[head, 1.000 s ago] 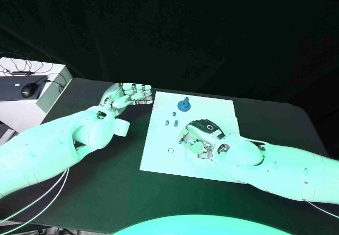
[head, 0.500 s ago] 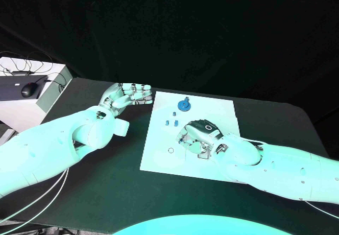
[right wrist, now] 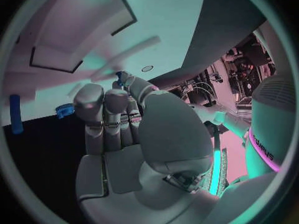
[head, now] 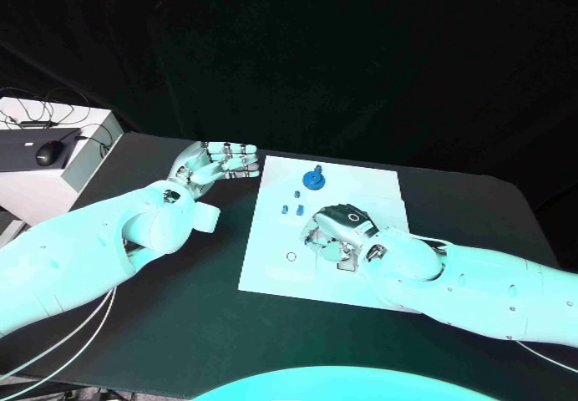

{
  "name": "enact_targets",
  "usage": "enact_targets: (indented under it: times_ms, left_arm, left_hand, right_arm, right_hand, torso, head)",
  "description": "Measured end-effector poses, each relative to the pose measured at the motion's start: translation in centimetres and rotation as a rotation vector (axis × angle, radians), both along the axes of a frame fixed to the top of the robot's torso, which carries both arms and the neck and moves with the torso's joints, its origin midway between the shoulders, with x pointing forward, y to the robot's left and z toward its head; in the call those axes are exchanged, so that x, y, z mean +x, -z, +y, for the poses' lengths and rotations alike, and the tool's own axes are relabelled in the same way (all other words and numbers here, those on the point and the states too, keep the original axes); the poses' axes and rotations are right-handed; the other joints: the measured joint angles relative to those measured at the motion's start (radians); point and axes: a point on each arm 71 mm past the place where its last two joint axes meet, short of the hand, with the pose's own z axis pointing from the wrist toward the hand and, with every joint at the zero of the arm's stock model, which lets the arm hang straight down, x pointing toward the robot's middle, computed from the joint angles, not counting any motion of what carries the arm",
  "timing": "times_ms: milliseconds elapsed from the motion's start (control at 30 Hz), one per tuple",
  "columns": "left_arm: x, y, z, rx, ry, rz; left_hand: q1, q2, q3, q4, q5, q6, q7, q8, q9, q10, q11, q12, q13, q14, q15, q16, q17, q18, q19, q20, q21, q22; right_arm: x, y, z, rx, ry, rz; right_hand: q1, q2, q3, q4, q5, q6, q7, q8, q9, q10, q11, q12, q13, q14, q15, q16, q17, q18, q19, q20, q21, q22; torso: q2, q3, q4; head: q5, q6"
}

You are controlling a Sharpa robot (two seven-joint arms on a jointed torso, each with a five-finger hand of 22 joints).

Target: Assemble the parts on the task board

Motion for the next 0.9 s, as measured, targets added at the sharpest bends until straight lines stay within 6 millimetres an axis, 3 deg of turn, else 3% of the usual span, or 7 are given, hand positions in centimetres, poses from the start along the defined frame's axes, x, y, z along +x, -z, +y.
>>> enact_targets:
  times_ms: [67,133,233,367,567,700,900]
  left_arm:
    - [0.0,0.0,0.0,0.0,0.0,0.0]
    - [0.0,0.0,0.0,0.0,0.0,0.001]
    - [0.0,0.0,0.0,0.001,0.0,0.001]
    - [0.0,0.0,0.0,0.001,0.0,0.002]
    - [0.0,0.0,0.0,0.001,0.002,0.004]
    - [0.0,0.0,0.0,0.002,0.003,0.005]
    - [0.0,0.1,0.0,0.002,0.002,0.005]
  left_hand:
    - [0.0,0.0,0.0,0.0,0.0,0.0,0.0,0.0,0.0,0.0,0.0,0.0,0.0,0.0,0.0,0.0,0.0,0.0,0.0,0.0,0.0,0.0]
    - [0.0,0.0,0.0,0.0,0.0,0.0,0.0,0.0,0.0,0.0,0.0,0.0,0.0,0.0,0.0,0.0,0.0,0.0,0.0,0.0,0.0,0.0]
    - [0.0,0.0,0.0,0.0,0.0,0.0,0.0,0.0,0.0,-0.002,-0.002,0.0,0.0,0.0,0.0,0.0,0.0,0.0,0.0,0.0,0.0,0.0]
    - [0.0,0.0,-0.003,-0.003,0.0,0.0,0.0,0.0,0.0,-0.007,0.0,0.0,0.0,-0.003,0.003,0.0,0.0,0.0,0.0,0.0,0.0,0.0]
    - [0.0,0.0,-0.003,-0.003,0.0,0.0,0.0,0.0,0.0,-0.007,0.0,0.0,0.0,-0.003,0.003,0.0,0.0,0.0,0.006,0.006,0.0,0.0]
    - [0.0,0.0,-0.006,-0.006,0.0,0.0,0.0,0.0,0.0,-0.011,0.003,0.0,0.0,-0.003,0.003,0.0,0.0,0.0,0.005,0.006,0.0,0.0]
    - [0.0,0.0,-0.006,-0.006,0.0,0.0,0.0,0.0,0.0,-0.013,0.001,0.0,0.0,-0.011,0.003,0.0,0.0,0.0,0.005,0.006,0.0,0.0]
  right_arm:
    - [0.1,0.1,0.0,-0.002,0.001,0.001]
    - [0.1,0.1,0.0,-0.003,0.002,0.001]
    - [0.2,0.1,-0.1,-0.003,0.005,0.002]
    - [0.1,0.3,-0.1,-0.001,0.003,0.005]
    - [-0.2,0.3,-0.3,0.013,0.001,0.006]
    - [-0.5,0.0,-0.6,0.028,-0.001,0.0]
    - [-0.6,-0.9,-2.1,0.055,0.024,-0.006]
  right_hand:
    - [0.0,0.0,-0.022,0.009,0.021,-0.017,0.002,0.0,-0.005,0.0,0.0,0.0,0.0,0.0,0.0,0.0,-0.002,0.006,0.0,0.0,-0.013,0.0]
    - [-0.023,-0.023,-0.052,0.025,0.039,-0.039,0.0,0.0,-0.009,0.0,0.0,0.002,0.006,-0.003,0.005,0.0,-0.006,0.014,0.0,0.0,-0.035,0.0]
    - [-0.048,-0.047,-0.078,0.044,0.046,-0.057,-0.003,0.0,-0.01,-0.021,-0.019,0.002,0.008,-0.001,0.015,0.0,-0.01,0.026,0.005,0.006,-0.06,0.0]
    - [-0.046,-0.065,-0.109,0.065,0.046,-0.065,-0.005,0.0,-0.01,-0.06,-0.005,-0.002,0.002,-0.006,0.02,-0.006,-0.015,0.031,0.006,0.012,-0.097,0.0]
    - [-0.035,-0.076,-0.135,0.077,0.046,-0.076,-0.009,0.0,-0.01,-0.105,0.004,-0.002,0.002,-0.007,0.029,-0.006,-0.019,0.034,0.006,0.019,-0.129,0.0]
    - [-0.029,-0.082,-0.162,0.09,0.046,-0.076,-0.009,0.0,-0.01,-0.128,0.011,-0.002,0.002,-0.005,0.031,-0.006,-0.022,0.053,0.006,0.026,-0.144,0.0]
    - [-0.012,-0.085,-0.195,0.109,0.046,-0.079,-0.013,0.0,-0.01,-0.138,0.011,0.001,0.001,-0.005,0.035,-0.006,-0.026,0.053,0.006,0.026,-0.15,0.0]
  torso:
    - [0.0,0.0,0.0001]
    - [0.0,0.0006,0.0002]
    - [0.0,0.0007,0.0001]
    - [0.0,0.0007,-0.0002]
    - [0.0,0.0013,-0.0005]
    - [0.0,0.0013,-0.0005]
    - [-0.001,0.0021,-0.0012]
  head:
    - [0.0,0.0]
    - [0.0,0.0]
    - [0.0,-0.001]
    - [-0.001,-0.002]
    - [-0.004,-0.001]
    - [-0.006,0.001]
    - [-0.011,0.005]
